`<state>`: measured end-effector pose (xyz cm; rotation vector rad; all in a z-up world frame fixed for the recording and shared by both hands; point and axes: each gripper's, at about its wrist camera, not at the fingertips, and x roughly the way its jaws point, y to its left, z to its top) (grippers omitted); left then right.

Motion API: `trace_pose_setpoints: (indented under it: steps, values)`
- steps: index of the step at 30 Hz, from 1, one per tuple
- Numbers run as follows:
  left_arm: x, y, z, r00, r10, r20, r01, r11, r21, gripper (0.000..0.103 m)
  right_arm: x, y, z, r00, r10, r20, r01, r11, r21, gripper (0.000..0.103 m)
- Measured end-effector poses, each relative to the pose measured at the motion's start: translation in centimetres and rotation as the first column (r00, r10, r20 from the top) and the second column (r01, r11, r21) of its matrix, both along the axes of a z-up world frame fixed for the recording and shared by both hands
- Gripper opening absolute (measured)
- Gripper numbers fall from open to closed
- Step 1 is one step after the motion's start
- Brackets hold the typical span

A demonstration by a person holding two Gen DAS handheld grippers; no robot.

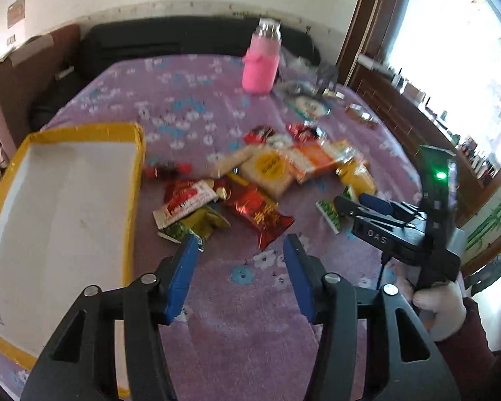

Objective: Organize snacks
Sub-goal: 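Grasp the red candy wrapper with the left gripper while the right gripper grasps the green packet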

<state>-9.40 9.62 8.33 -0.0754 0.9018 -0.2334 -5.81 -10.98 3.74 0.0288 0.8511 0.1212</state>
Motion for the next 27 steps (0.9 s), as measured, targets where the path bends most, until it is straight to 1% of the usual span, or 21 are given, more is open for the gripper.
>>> trace_pose_setpoints:
  steps: [1,3,6,9,10,11,14,16,17,18,19,21,22,25,27]
  values:
    - [0.4,-0.5,-0.6,1.0,0.001,-0.024,-0.001,1.0,0.014,0.061,-0.2,0.1,-0.3,1.0,0.015,0.01,-0.015,1.0,0.018,0.045]
    - [0.9,-1.2,-1.2,0.999,-0.019,-0.032,0.019,1.0,0.008,0.061,-0.3,0.0,-0.5,0.999,0.038,0.017,-0.039,0.998,0.05,0.041]
    - [2.1,-2.6,-2.1,0.997,-0.051,-0.066,0.05,0.999,-0.019,0.06,-0.6,0.0,-0.6,0.998,0.051,0.047,-0.055,0.996,0.072,0.04]
    - [3.8,-4.1,-3.3,0.992,-0.058,-0.111,0.058,0.998,-0.01,0.06,-0.7,-0.6,-0.7,0.998,0.045,0.054,-0.051,0.993,0.108,0.039]
    - [4.6,-4.6,-3.8,0.991,-0.06,-0.117,0.06,0.998,-0.005,0.057,-0.7,-0.9,-0.7,0.997,0.042,0.057,-0.048,0.991,0.123,0.033]
    - [5.1,-4.9,-4.2,0.991,-0.057,-0.121,0.058,0.998,0.004,0.052,-0.7,-1.1,-0.6,0.997,0.04,0.06,-0.047,0.99,0.13,0.033]
    - [6.7,-5.5,-5.4,0.99,-0.035,-0.14,0.04,0.999,0.036,0.046,-0.7,-1.6,-0.4,0.997,0.039,0.068,-0.049,0.988,0.148,0.032]
    - [7.5,-5.5,-6.0,0.988,-0.027,-0.152,0.032,0.999,0.032,0.042,-0.7,-1.5,-0.4,0.997,0.044,0.067,-0.054,0.987,0.152,0.031]
    - [7.7,-5.5,-6.2,0.988,-0.028,-0.153,0.032,0.999,0.023,0.037,-0.7,-1.5,-0.4,0.996,0.048,0.069,-0.058,0.987,0.151,0.031]
    - [7.8,-5.6,-6.4,0.987,-0.035,-0.155,0.038,0.999,0.015,0.02,-0.7,-1.4,-0.3,0.996,0.053,0.073,-0.063,0.987,0.148,0.03]
    - [7.9,-5.6,-6.7,0.986,-0.033,-0.162,0.037,0.999,0.018,0.018,-0.8,-1.3,-0.3,0.996,0.056,0.076,-0.067,0.987,0.148,0.029]
    - [7.6,-5.4,-6.6,0.989,-0.034,-0.146,0.036,0.999,0.011,0.014,-0.9,-1.3,-0.3,0.995,0.063,0.078,-0.074,0.985,0.155,0.028]
    - [7.3,-5.3,-6.5,0.989,-0.033,-0.141,0.034,0.999,0.007,0.004,-0.9,-1.4,-0.3,0.995,0.063,0.078,-0.075,0.984,0.16,0.028]
    - [6.3,-4.6,-5.5,0.992,-0.042,-0.117,0.038,0.999,-0.029,0.003,-1.0,-1.5,-0.3,0.995,0.058,0.08,-0.071,0.983,0.168,0.026]
    - [5.6,-4.2,-4.8,0.994,-0.038,-0.103,0.035,0.999,-0.03,0.003,-1.1,-1.5,-0.2,0.995,0.057,0.083,-0.07,0.983,0.168,0.026]
